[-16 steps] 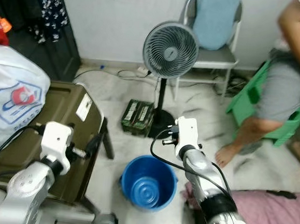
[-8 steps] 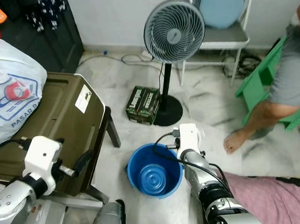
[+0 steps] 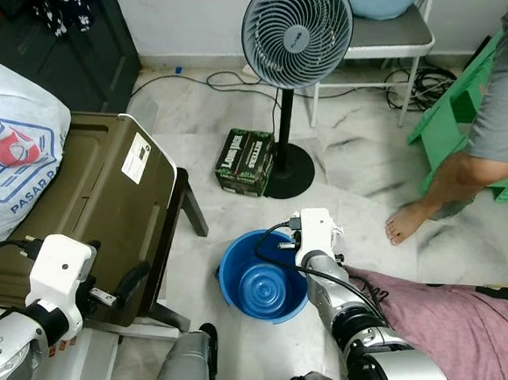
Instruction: Clean up the room
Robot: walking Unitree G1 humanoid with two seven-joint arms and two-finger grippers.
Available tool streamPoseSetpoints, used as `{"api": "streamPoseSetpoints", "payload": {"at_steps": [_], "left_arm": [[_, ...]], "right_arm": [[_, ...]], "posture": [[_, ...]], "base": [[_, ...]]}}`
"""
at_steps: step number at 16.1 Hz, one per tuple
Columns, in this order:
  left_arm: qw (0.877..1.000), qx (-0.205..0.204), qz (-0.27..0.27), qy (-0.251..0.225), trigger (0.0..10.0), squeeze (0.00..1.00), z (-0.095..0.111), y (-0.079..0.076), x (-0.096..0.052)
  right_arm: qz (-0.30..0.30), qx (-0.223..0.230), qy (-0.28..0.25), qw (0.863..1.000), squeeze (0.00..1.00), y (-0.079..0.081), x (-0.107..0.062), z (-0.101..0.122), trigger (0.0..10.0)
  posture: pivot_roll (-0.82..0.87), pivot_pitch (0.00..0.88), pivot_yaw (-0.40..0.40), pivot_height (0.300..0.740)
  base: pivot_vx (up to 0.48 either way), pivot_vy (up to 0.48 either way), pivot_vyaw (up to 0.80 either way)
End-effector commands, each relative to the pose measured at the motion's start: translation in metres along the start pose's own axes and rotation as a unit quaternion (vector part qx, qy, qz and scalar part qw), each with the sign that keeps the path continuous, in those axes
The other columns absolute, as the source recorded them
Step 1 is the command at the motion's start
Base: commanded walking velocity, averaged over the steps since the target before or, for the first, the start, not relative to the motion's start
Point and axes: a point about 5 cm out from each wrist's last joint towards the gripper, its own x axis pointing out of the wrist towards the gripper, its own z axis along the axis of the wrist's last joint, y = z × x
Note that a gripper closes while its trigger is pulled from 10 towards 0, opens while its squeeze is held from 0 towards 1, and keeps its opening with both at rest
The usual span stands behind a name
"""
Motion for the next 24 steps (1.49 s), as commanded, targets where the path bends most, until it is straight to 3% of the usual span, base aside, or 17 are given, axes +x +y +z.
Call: {"api": "streamPoseSetpoints", "payload": {"at_steps": [1, 4, 7, 8, 9, 18, 22, 24], "left_arm": [[1.000, 0.007, 0.006, 0.007, 10.0, 0.00, 0.001, 0.004, -0.004], [1.000, 0.007, 0.004, 0.009, 10.0, 0.00, 0.001, 0.005, -0.002], [1.000, 0.007, 0.003, 0.009, 10.0, 0.00, 0.001, 0.004, 0.000], [1.000, 0.007, 0.003, 0.009, 10.0, 0.00, 0.002, 0.004, 0.001], [1.000, 0.007, 0.002, 0.008, 10.0, 0.00, 0.002, 0.004, 0.002], [1.000, 0.004, 0.003, -0.001, 10.0, 0.00, 0.002, 0.002, 0.013], [0.999, -0.010, 0.001, -0.039, 10.0, 0.00, 0.010, 0.000, 0.035], [0.998, -0.019, 0.000, -0.063, 10.0, 0.00, 0.016, -0.002, 0.056]], "right_arm": [[0.010, 0.014, -0.004, 1.000, 0.00, 0.007, 0.000, 0.003, 10.0], [0.050, 0.037, -0.034, 0.998, 0.00, 0.021, 0.001, 0.015, 10.0], [0.072, 0.033, -0.041, 0.996, 0.00, 0.032, 0.000, 0.016, 10.0], [0.072, 0.035, -0.041, 0.996, 0.66, 0.031, 0.000, 0.016, 10.0], [0.071, 0.039, -0.042, 0.996, 1.00, 0.030, 0.000, 0.017, 10.0], [0.068, 0.031, -0.076, 0.994, 1.00, 0.023, 0.002, 0.032, 10.0], [0.086, 0.031, -0.126, 0.988, 1.00, 0.016, -0.002, 0.046, 10.0], [0.094, 0.020, -0.145, 0.985, 1.00, 0.007, -0.008, 0.047, 10.0]], "posture": [[0.26, 0.258, 0.096, 0.740], [0.26, 0.254, 0.098, 0.740], [0.26, 0.251, 0.099, 0.740], [0.26, 0.248, 0.098, 0.740], [0.26, 0.247, 0.098, 0.740], [0.23, 0.214, 0.086, 0.740], [0.16, 0.141, 0.060, 0.740], [0.10, 0.080, 0.041, 0.740]], "base": [[0.000, 0.000, 0.00], [0.000, 0.000, 0.00], [0.000, 0.000, 0.00], [0.000, 0.000, 0.00], [0.000, 0.000, 0.00], [0.000, 0.000, 0.00], [0.000, 0.000, 0.00], [0.000, 0.000, 0.00]]}}
